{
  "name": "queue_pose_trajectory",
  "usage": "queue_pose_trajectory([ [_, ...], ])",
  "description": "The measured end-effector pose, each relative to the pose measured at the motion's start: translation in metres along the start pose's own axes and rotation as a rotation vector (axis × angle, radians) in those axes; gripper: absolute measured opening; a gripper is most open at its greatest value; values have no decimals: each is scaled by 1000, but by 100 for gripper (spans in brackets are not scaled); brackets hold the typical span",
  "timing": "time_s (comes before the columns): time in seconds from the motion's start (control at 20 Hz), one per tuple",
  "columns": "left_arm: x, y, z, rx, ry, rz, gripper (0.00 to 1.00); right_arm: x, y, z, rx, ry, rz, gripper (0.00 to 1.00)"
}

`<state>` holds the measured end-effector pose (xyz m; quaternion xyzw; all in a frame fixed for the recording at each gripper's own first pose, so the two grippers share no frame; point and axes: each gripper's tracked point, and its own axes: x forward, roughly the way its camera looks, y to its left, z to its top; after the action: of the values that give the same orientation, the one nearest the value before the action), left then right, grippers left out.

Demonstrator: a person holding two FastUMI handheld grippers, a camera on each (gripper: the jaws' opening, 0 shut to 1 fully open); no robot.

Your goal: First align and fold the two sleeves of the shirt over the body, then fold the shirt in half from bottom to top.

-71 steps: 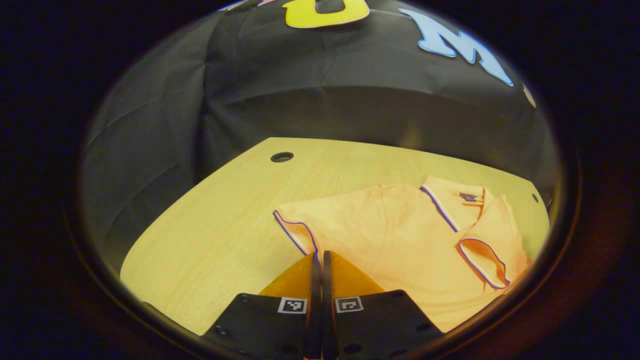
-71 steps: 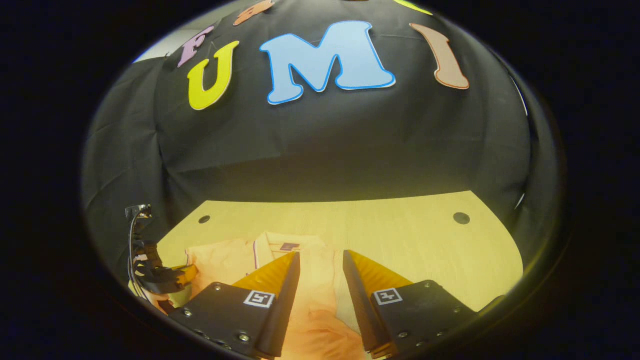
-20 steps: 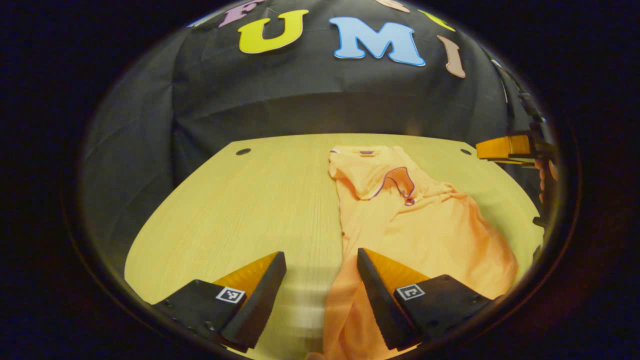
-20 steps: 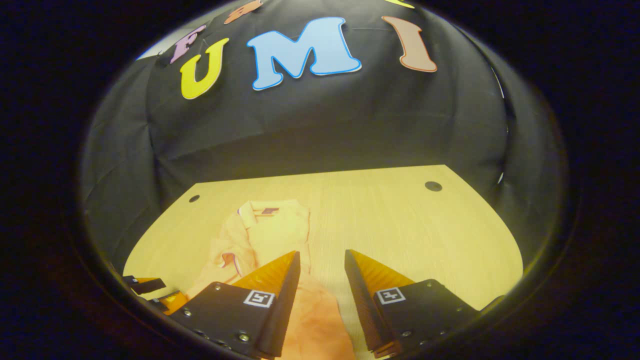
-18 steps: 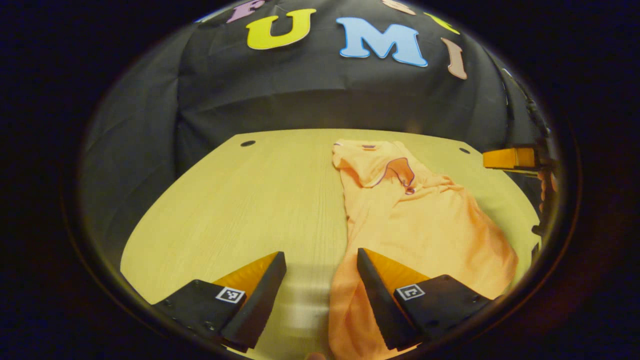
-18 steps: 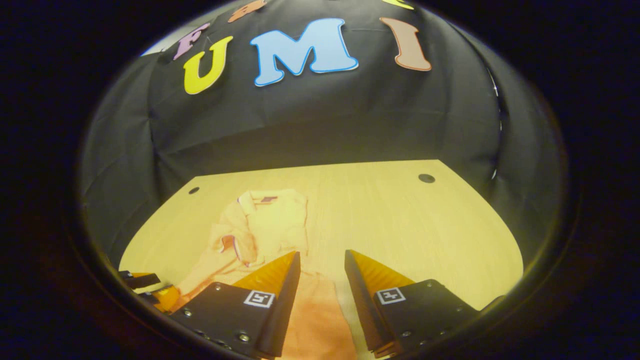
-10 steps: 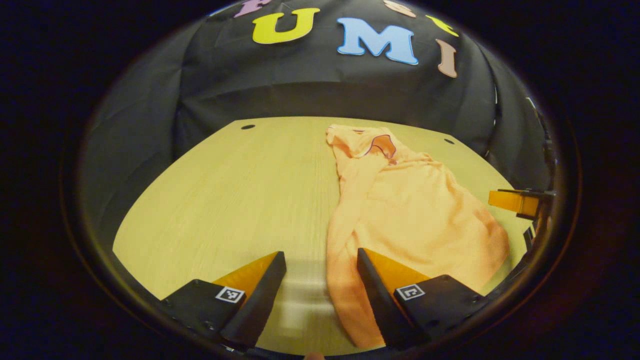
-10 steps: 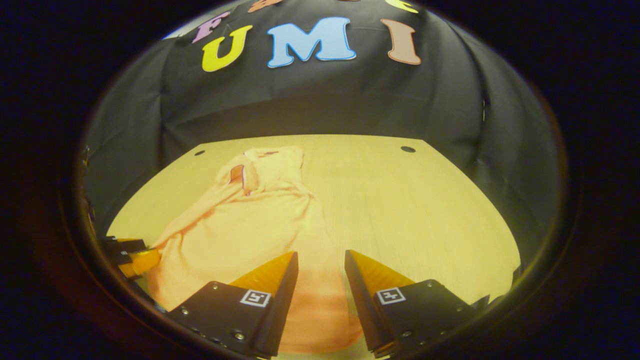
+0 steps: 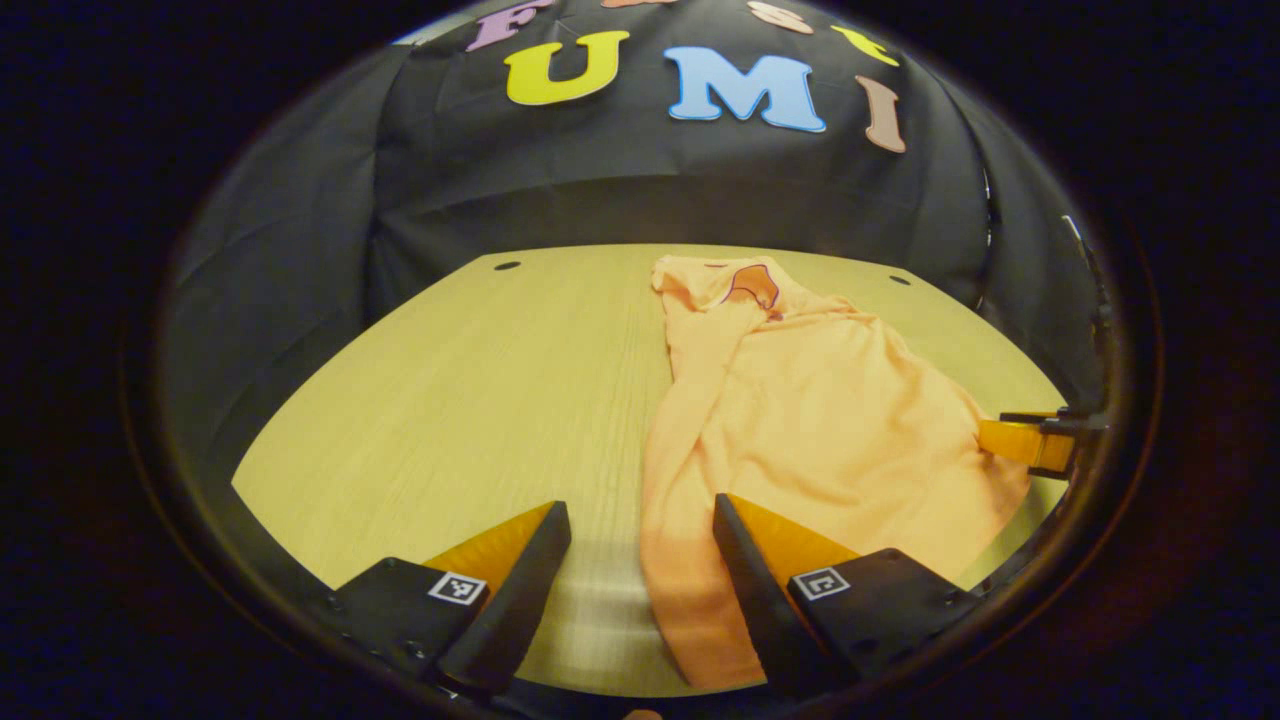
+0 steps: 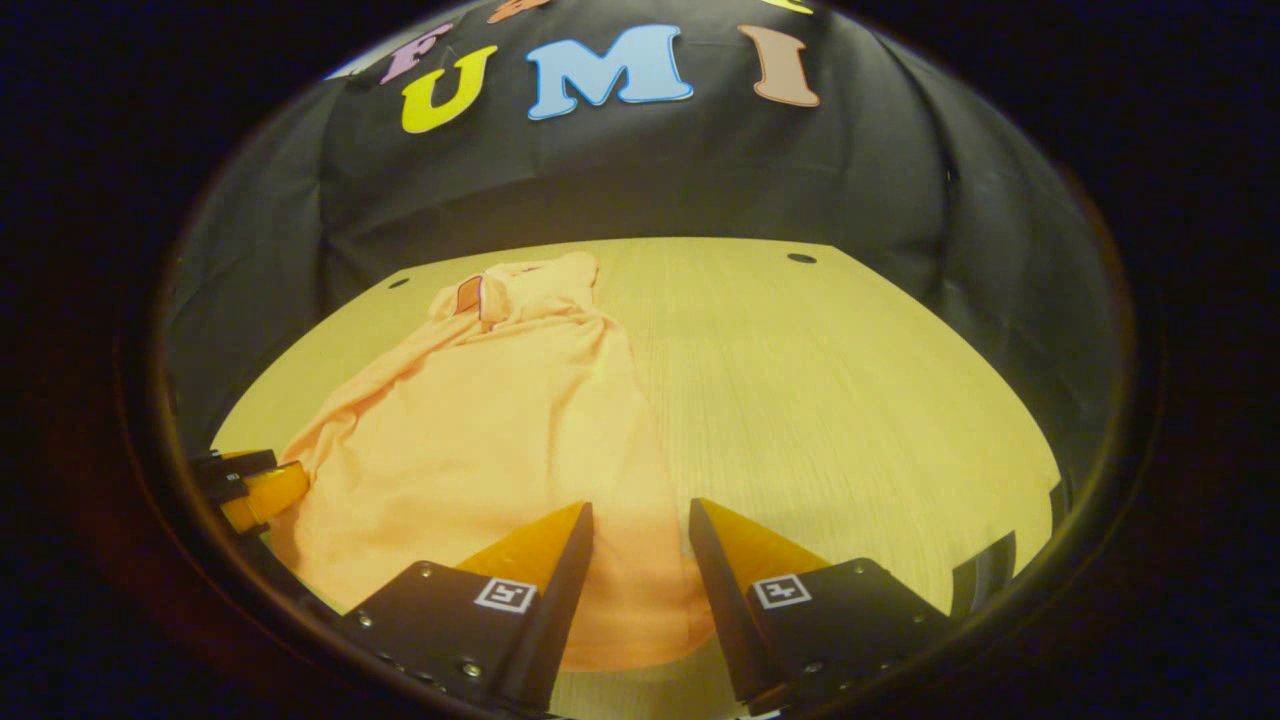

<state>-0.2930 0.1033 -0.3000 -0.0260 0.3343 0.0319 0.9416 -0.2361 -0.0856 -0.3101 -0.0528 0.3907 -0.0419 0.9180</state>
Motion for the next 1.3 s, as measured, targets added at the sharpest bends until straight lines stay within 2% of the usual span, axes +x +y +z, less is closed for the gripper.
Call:
queue_pose_trajectory([
  [0.25,0,-2,0,6,-38,10,95,-1,1,-4,2,-92,-17,64],
  [0.45,3,-18,3,33,-60,-58,72,-1,7,-8,-6,-99,-28,64],
  [0.5,3,-17,2,41,-60,-55,53,-2,8,-9,4,-92,-32,64],
  [0.55,4,-22,3,36,-65,-75,54,-3,11,-9,10,-93,-18,63],
  [0.6,3,-24,4,26,-69,-80,41,7,22,-10,52,-90,17,63],
  [0.65,4,-23,4,32,-67,-83,34,-3,22,-7,78,-121,6,42],
  [0.7,4,-23,4,40,-66,-88,35,-3,25,-10,43,-105,5,20],
  [0.75,4,-22,4,39,-63,-91,35,-5,27,-12,11,-108,-6,23],
  [0.8,5,-25,6,11,-70,-104,34,-3,28,-13,-7,-102,-18,19],
  [0.85,3,-23,7,-30,-76,-107,22,-2,34,-9,-2,-128,-8,19],
  [0.9,4,-23,8,-38,-79,-115,9,-4,34,-7,5,-138,-14,10],
  [0.95,4,-24,8,-29,-84,-124,9,-3,37,-8,2,-147,-14,1],
  [1.15,12,-21,15,-16,-85,-103,9,-1,40,-6,6,-127,-4,1],
  [1.3,15,-14,49,-33,-128,-100,9,1,42,8,4,-132,12,1],
])
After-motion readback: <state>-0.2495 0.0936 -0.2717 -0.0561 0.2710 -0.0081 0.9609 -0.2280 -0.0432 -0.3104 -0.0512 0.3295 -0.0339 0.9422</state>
